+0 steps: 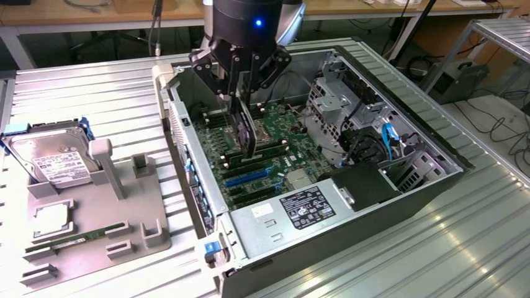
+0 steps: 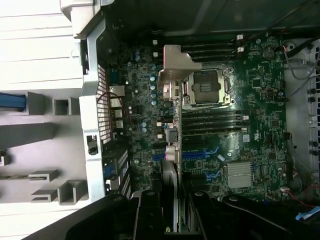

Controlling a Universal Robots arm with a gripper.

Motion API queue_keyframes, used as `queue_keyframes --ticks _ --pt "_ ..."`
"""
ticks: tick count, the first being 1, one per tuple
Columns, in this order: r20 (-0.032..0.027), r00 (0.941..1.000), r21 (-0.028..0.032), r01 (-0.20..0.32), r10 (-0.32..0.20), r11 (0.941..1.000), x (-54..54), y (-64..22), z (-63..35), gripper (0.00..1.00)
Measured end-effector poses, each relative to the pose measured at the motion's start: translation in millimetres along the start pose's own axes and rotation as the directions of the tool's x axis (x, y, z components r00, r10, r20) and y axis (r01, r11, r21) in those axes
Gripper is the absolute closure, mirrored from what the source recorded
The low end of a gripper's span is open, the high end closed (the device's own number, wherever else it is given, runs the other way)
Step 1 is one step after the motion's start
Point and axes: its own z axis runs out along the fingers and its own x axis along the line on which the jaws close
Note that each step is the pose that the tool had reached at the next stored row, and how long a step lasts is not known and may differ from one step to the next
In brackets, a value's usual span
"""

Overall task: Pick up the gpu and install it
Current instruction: 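Pick up the gpu and move the gpu toward the slot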

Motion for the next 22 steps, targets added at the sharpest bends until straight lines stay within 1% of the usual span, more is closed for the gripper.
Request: queue_keyframes --ticks 9,22 --pt "0.0000 1.0000 0.0000 0.000 0.000 1.0000 -4.3 0.2 3.3 0.74" --pt "0.0000 1.0000 0.0000 0.000 0.000 1.0000 -13.6 0.8 6.5 0.74"
